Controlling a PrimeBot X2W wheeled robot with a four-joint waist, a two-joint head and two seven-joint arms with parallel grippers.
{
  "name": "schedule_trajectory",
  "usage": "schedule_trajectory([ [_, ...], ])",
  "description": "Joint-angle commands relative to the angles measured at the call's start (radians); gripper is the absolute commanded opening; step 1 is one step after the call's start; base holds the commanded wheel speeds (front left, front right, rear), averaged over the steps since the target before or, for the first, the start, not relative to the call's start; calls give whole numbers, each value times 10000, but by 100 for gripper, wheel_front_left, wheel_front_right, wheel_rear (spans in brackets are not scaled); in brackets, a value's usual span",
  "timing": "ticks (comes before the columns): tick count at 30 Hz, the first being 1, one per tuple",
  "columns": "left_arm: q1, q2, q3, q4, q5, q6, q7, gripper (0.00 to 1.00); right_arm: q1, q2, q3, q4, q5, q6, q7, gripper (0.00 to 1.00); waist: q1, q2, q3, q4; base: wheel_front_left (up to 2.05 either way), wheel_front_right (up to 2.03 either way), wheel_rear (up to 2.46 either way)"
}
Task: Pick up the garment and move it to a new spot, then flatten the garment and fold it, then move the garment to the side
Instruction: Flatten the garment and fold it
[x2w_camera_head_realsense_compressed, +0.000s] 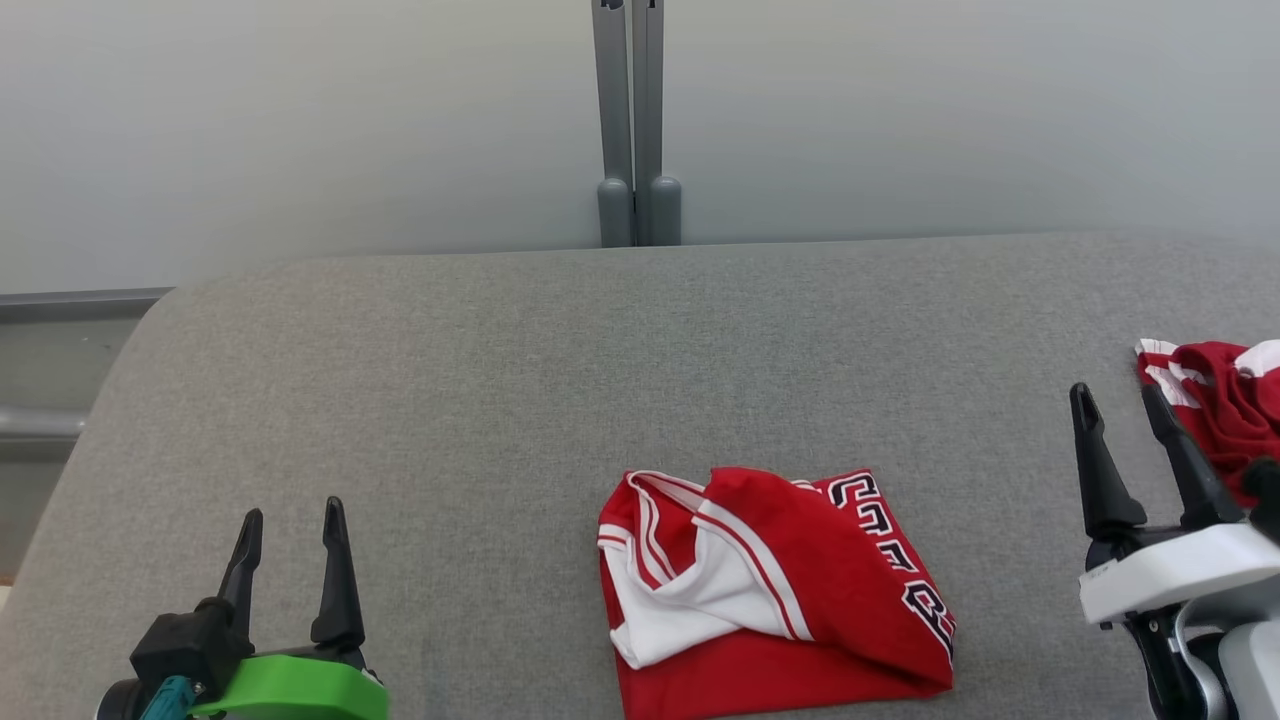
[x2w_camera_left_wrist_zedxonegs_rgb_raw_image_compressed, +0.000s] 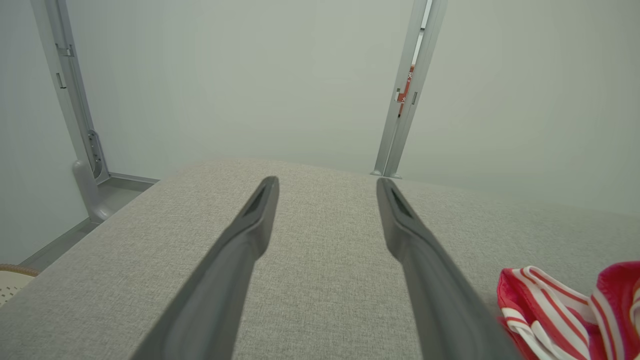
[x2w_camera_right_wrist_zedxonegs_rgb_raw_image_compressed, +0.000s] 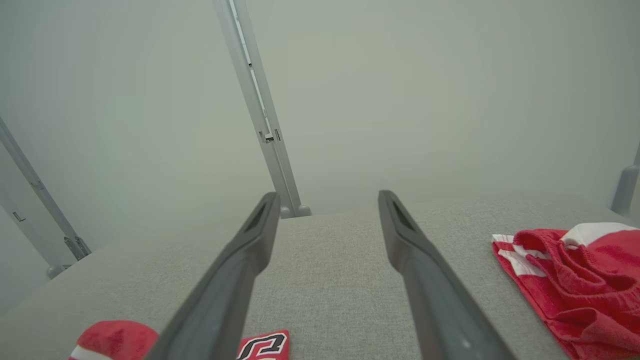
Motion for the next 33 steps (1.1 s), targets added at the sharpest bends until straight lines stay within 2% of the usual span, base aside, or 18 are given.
schedule_trajectory([
  [1,113,10,40,-54,47,29,-25,100,162,94,-101,166,-264,5,-104,100,0,0,53,-95,0,0,0],
  [7,177,-17,93,-71,71,0,-25,100,268,592,-237,816,-669,5,-281,100,0,0,151,-253,0,0,0],
  [16,-36,-29,-51,33,108,-75,-25,100,-579,542,278,1938,-691,5,704,100,0,0,192,6,0,0,0],
  [17,-43,-30,-70,45,110,-89,-25,100,-780,545,382,2088,-659,5,846,90,0,0,207,77,0,0,0],
  [18,-52,-30,-81,52,114,-99,-25,100,-938,544,470,2225,-598,5,994,23,0,0,217,134,0,0,0],
  [19,-78,-32,-103,64,122,-110,-25,100,-1123,523,623,2443,-499,5,1286,0,0,0,236,226,0,0,0],
  [28,-258,-42,-305,253,80,-166,-25,100,-2637,418,1420,4481,814,5,3786,0,0,0,411,1012,0,0,0],
  [33,-306,-45,-359,368,40,-166,-25,100,-3051,670,2086,5300,1846,5,5008,0,0,0,445,1422,0,0,0],
])
